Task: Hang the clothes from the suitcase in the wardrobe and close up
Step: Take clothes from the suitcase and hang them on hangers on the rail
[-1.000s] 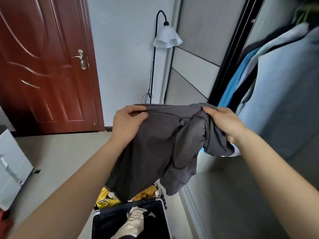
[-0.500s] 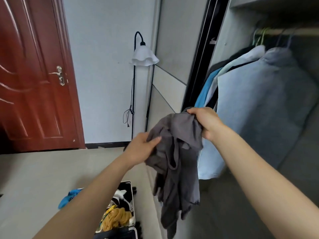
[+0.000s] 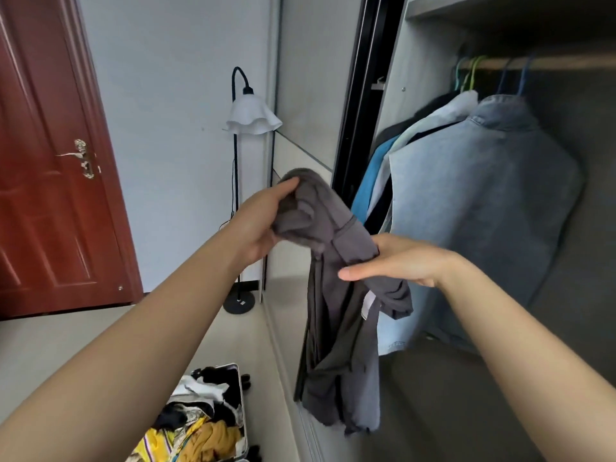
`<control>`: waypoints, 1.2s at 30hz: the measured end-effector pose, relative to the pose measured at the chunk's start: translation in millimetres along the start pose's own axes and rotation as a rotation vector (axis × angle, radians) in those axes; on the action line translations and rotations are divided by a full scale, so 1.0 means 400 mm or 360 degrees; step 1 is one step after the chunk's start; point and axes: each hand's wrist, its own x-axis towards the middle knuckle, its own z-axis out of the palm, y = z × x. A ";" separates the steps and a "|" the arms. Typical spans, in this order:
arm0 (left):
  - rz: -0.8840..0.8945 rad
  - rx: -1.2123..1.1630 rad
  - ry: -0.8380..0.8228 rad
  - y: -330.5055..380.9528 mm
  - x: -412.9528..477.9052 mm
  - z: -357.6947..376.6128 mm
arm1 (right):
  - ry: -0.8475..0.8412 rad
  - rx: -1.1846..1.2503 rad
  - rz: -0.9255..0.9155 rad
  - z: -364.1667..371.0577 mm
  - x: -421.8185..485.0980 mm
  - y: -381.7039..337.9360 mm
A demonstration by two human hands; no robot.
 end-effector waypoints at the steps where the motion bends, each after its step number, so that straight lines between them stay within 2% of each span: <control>1: -0.0031 0.0042 -0.0102 0.003 0.013 0.007 | 0.0119 0.0085 -0.0020 0.008 0.007 -0.008; 3: -0.0058 0.0310 -0.0159 -0.010 0.035 0.018 | 0.0409 0.0630 0.0066 0.015 0.025 -0.015; 6: 0.0147 0.0652 0.0185 -0.080 0.030 0.003 | 0.0599 0.1232 0.0071 0.008 0.044 -0.014; 7: 0.0206 0.0637 0.0264 -0.113 0.015 -0.011 | 0.0637 0.1316 0.0069 0.006 0.049 -0.011; 9: 0.0215 0.0607 0.0242 -0.179 -0.028 -0.042 | 0.0694 0.1449 0.0093 0.013 0.058 -0.013; 13: 0.0012 0.0930 -0.0154 -0.321 -0.100 -0.069 | 0.0776 0.1590 0.0122 0.045 0.088 -0.031; 15: -0.0018 0.1042 -0.0224 -0.358 -0.114 -0.061 | 0.0791 0.1587 0.0119 0.060 0.097 -0.044; 19: 0.0061 0.1070 -0.0175 -0.357 -0.109 -0.045 | 0.0802 0.1693 0.0066 0.075 0.107 -0.061; 22: 0.0255 0.1124 -0.0048 -0.367 -0.081 -0.052 | 0.0849 0.1877 -0.0012 0.063 0.103 -0.058; 24: 0.0277 0.1017 -0.0106 -0.367 -0.063 -0.064 | 0.0910 0.1952 -0.0065 0.047 0.090 -0.048; 28: 0.0034 0.0710 -0.0240 -0.358 -0.033 -0.092 | 0.1091 0.1987 -0.0096 0.002 0.060 0.004; 31: -0.0190 0.0456 -0.0085 -0.337 0.003 -0.105 | 0.1197 0.1945 -0.0052 -0.025 0.037 0.058; 34: -0.0555 -0.0075 0.0058 -0.274 0.050 -0.095 | 0.1374 0.1670 0.0180 -0.045 0.013 0.136; 36: -0.0599 -0.0178 0.0105 -0.236 0.086 -0.067 | 0.1346 0.1306 0.0426 -0.048 -0.015 0.193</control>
